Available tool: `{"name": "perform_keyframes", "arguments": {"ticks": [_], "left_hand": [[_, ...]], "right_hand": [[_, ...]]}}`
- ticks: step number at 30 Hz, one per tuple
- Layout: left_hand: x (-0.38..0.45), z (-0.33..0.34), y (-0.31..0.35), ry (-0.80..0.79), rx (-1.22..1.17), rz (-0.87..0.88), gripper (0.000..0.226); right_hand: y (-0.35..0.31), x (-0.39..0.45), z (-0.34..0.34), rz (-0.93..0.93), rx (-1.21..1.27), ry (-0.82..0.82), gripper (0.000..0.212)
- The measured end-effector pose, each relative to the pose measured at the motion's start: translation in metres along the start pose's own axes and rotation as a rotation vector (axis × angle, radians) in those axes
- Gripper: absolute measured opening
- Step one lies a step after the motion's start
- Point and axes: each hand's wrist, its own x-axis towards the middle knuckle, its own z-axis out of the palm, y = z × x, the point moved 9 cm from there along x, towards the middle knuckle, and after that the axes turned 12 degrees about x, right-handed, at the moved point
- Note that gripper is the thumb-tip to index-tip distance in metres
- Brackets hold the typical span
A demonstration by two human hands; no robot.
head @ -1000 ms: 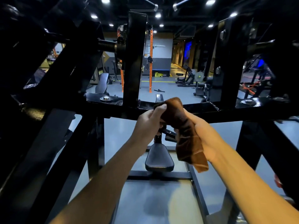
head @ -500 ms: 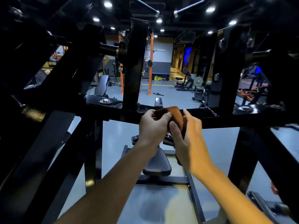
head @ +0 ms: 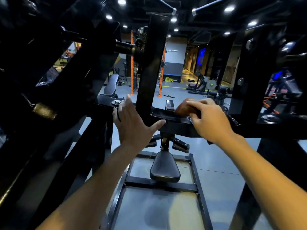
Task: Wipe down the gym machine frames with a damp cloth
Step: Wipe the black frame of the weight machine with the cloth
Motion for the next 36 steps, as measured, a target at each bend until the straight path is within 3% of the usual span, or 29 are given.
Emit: {"name": "perform_keyframes", "arguments": {"ticks": [3,6,12,18,24,28,30,33,36], "left_hand": [[0.015,0.028,-0.008,-0.148,0.171,0.122,0.14],[0.017,0.028,-0.01,-0.038,0.234,0.175,0.126],[0.016,0.027,-0.009,0.008,0.269,0.19,0.118],[0.012,0.028,-0.009,0.051,0.29,0.208,0.115],[0.015,0.027,-0.009,0.077,0.254,0.205,0.112],[0.013,0.027,-0.009,0.069,0.293,0.198,0.113],[0.014,0.028,-0.009,0.066,0.284,0.197,0.112],[0.015,0.027,-0.01,0.061,0.228,0.192,0.109],[0.014,0.027,-0.01,0.063,0.209,0.196,0.11]], "right_hand": [[-0.001,0.007,0.027,0.034,-0.243,-0.137,0.045],[-0.003,0.019,0.03,0.004,-0.274,-0.056,0.041],[-0.043,0.022,0.054,-0.318,-0.035,-0.144,0.035],[0.005,0.048,0.041,-0.063,-0.227,-0.171,0.043],[-0.039,0.027,0.056,-0.358,-0.03,-0.279,0.043],[0.007,0.041,0.041,-0.093,-0.211,-0.254,0.048],[-0.008,0.048,0.053,-0.068,-0.167,-0.237,0.053],[-0.056,0.035,0.069,-0.335,-0.081,-0.235,0.046],[-0.055,0.011,0.057,-0.487,-0.054,-0.268,0.044]]}}
